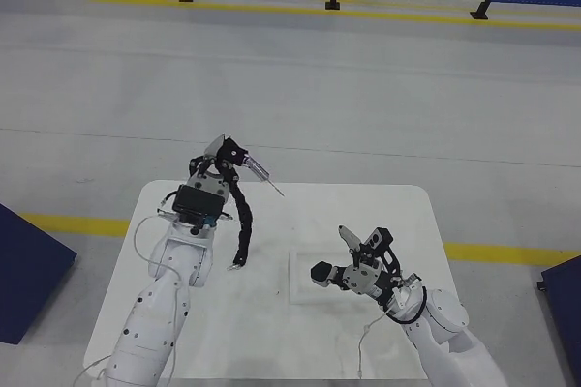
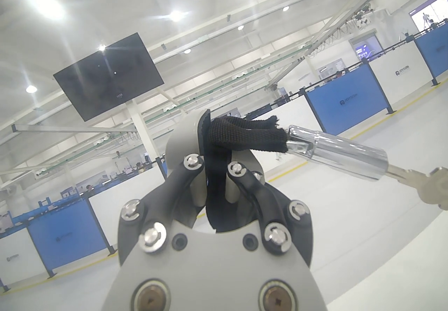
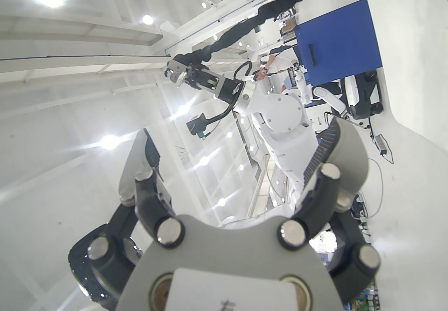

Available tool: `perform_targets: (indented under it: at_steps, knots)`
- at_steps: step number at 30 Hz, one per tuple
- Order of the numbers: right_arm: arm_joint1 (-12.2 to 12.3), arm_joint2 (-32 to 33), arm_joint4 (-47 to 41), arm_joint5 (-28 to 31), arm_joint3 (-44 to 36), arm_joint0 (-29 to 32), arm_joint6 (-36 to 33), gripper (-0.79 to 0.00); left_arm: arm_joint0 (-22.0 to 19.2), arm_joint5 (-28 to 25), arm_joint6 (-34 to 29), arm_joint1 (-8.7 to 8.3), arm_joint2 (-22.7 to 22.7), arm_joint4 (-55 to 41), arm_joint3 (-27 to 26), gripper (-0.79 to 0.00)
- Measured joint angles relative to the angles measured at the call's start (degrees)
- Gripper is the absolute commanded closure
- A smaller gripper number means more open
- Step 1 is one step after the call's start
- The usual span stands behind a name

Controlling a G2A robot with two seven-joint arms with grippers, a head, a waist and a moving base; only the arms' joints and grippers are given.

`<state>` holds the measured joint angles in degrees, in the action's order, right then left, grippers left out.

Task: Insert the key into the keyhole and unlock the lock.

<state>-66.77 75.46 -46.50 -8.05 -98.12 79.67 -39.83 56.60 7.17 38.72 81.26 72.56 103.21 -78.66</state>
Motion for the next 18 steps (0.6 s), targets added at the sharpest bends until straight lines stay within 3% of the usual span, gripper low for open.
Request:
perform_targets:
  at_steps: [12, 18]
  knots:
    - [0.00, 0.00, 0.00, 0.00, 0.00, 0.00, 0.00, -0.785, 10.53, -0.30, -2.60, -1.26, 1.66, 4.64, 7.60, 0.000]
    - [0.00, 0.00, 0.00, 0.00, 0.00, 0.00, 0.00, -0.785, 11.62, -1.47, -7.60, -1.30, 0.26, 6.55, 12.22, 0.000]
